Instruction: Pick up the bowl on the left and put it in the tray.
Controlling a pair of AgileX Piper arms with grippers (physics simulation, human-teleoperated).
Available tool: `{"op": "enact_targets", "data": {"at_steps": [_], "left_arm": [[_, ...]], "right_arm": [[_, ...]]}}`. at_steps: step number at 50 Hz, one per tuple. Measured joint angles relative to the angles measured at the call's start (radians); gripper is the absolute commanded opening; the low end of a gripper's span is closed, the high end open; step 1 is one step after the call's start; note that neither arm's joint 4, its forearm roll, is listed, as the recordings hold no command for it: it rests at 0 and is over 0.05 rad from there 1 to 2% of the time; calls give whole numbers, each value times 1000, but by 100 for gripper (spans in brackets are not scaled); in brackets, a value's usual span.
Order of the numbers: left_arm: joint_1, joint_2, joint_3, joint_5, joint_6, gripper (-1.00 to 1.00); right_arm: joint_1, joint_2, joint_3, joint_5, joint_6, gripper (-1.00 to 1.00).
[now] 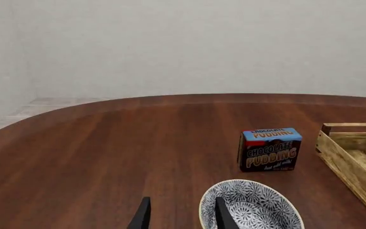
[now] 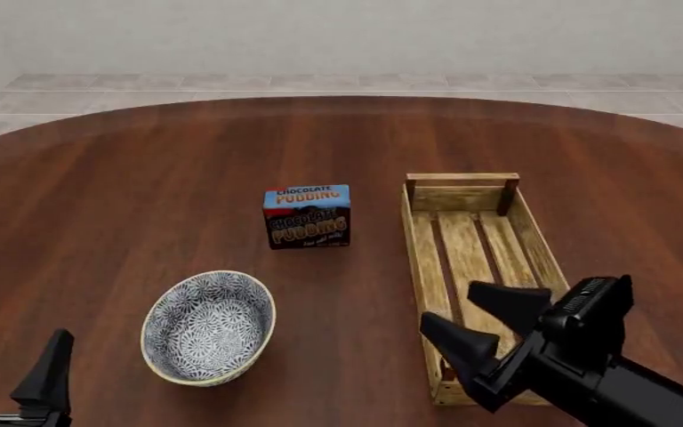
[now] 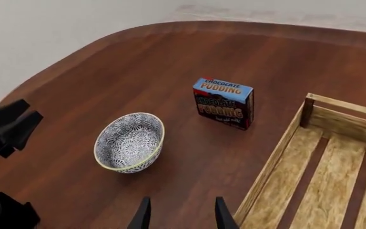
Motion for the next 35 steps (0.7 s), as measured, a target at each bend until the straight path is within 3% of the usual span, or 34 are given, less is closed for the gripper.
{"op": "enact_targets", "data": {"at_steps": [35], "left_arm": [[0,0,0,0,0,100]], "right_arm": [[93,113,-118,28,-32,100]]}}
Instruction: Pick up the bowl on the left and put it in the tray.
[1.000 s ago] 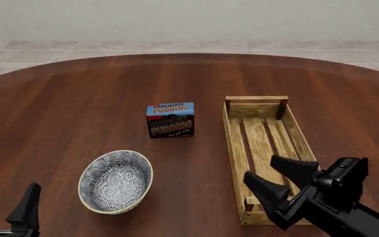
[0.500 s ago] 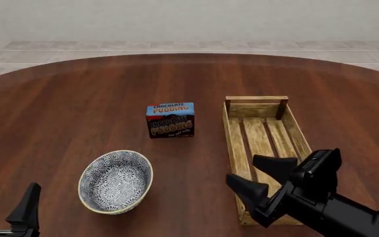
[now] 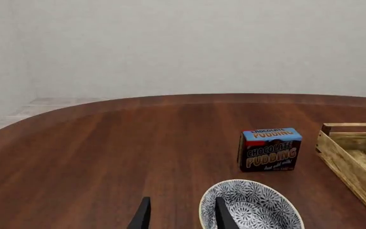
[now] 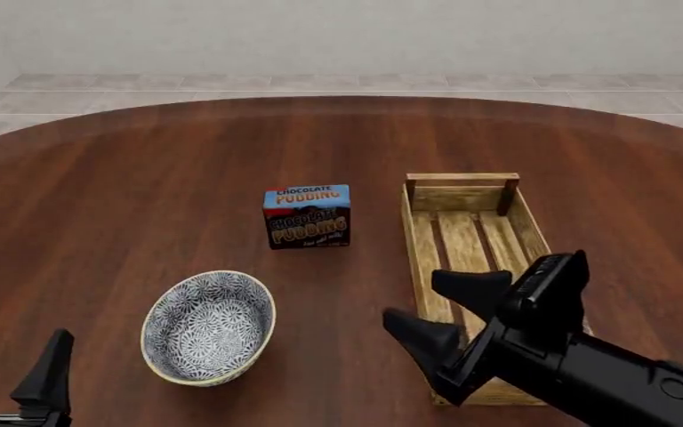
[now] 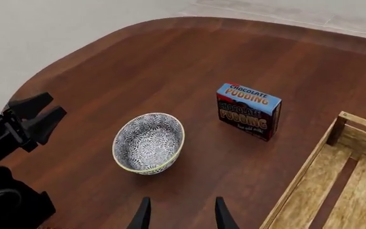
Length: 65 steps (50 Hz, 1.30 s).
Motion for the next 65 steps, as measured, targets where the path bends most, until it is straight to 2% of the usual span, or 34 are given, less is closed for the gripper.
{"op": "enact_targets", "data": {"at_steps": [12,49,65], "left_arm": [[0,0,0,0,0,100],[0,0,0,0,0,100],[0,0,0,0,0,100]], "right_arm": [[27,20,-17,-10,-1,100],[37,157,-71,-98,-8,100],[17,235,-104,-142,-42,100]]}}
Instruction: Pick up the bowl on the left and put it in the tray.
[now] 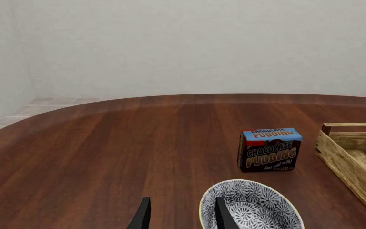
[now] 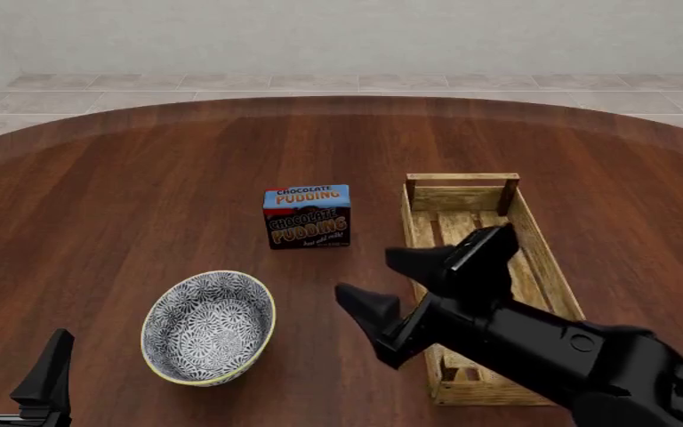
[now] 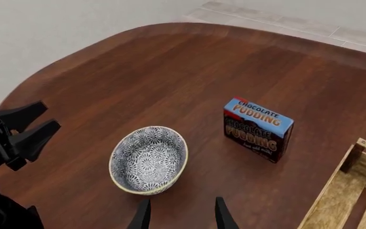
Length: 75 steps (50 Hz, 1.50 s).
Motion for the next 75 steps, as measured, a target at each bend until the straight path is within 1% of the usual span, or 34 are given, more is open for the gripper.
{"op": "enact_targets", "data": {"at_steps": [12,21,35,56,75], "left_arm": [[0,0,0,0,0,100],[0,0,0,0,0,100],[0,0,0,0,0,100],[0,0,0,0,0,100],[0,0,0,0,0,100]], "right_arm": [[-4,49,-28,-29,-23,100],[8,70,-43,-42,-33,100],[22,114,-63,-64,-43,100],[13,217,-96,-122,-51,100],[7,299,-124,-153,-65,100]]}}
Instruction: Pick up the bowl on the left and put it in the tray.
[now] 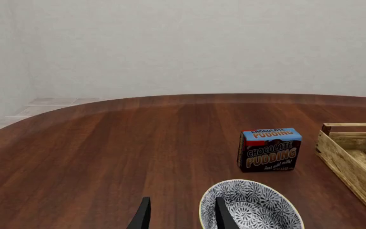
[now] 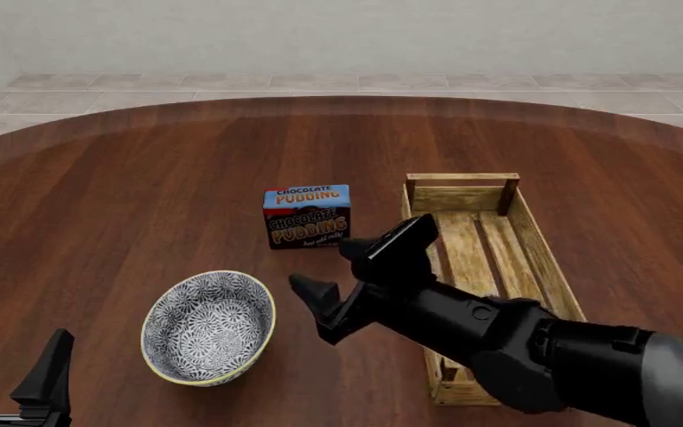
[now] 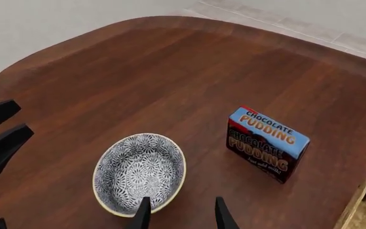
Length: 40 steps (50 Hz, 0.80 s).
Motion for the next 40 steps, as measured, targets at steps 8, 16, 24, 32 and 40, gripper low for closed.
{"op": "enact_targets", "data": {"at_steps": [8,16,24,32,40], "left_arm": [[0,0,0,0,0,100],[0,0,0,0,0,100],[0,0,0,0,0,100],[0,0,0,0,0,100],[0,0,0,0,0,100]], "right_arm": [[-1,23,-27,8,-5,100],[4,37,-62,30,-12,100],[10,49,-90,47,-20,100],[16,65,-114,59,-25,100],[22,82,-140,70,-27,100]]}}
